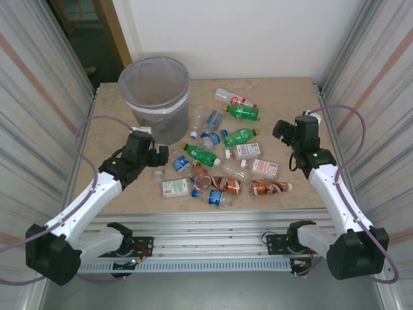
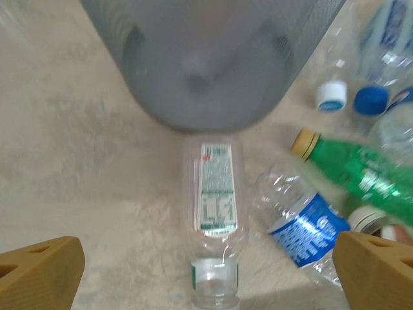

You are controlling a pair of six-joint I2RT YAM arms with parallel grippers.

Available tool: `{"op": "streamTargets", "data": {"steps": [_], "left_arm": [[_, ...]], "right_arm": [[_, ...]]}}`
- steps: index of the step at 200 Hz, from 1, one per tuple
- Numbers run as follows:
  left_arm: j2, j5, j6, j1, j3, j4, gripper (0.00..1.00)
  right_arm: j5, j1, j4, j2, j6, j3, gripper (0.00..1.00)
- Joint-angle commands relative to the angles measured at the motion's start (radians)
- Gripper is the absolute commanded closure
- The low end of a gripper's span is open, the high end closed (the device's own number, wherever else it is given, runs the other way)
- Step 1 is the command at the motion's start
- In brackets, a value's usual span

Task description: Put the plastic bottles in the bin

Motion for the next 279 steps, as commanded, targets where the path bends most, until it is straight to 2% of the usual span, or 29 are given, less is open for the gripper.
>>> {"op": "streamTargets", "data": {"steps": [1,23,39,94,168,198,239,279], "left_arm": [[0.058,0.057,-0.077,0.034,-0.063,0.074,0.02],[0.126,0.151,-0.093,0.085,-0.104,0.179,0.09],[0.179,0.163,-0.094,0.093,-0.108,0.224,0.12],[0.338,0.114,-0.104,0.096,-0.082,0.268,0.13],[0.483,0.073,-0.124,0.116,-0.056,0.298,0.23],[0.496,0.074,-0.134,0.128,-0.064,0.299,0.30],[0.482,0.079,-0.146,0.135,-0.082,0.298,0.47],[0.387,0.046,-0.153,0.136,-0.092,0.221,0.54]], "right_arm": [[0.018,0.006,0.000,0.002,0.025,0.016,0.02],[0.021,0.006,-0.004,0.001,0.022,0.020,0.02],[0.023,0.006,-0.006,-0.004,0.021,0.017,0.02],[0.028,0.007,-0.010,-0.009,0.016,0.015,0.02],[0.013,0.007,-0.009,0.005,0.017,0.026,0.02],[0.017,0.006,-0.011,0.004,0.017,0.026,0.02],[0.020,0.007,-0.010,0.008,0.022,0.027,0.02],[0.028,0.006,-0.017,0.004,0.022,0.025,0.02]]}}
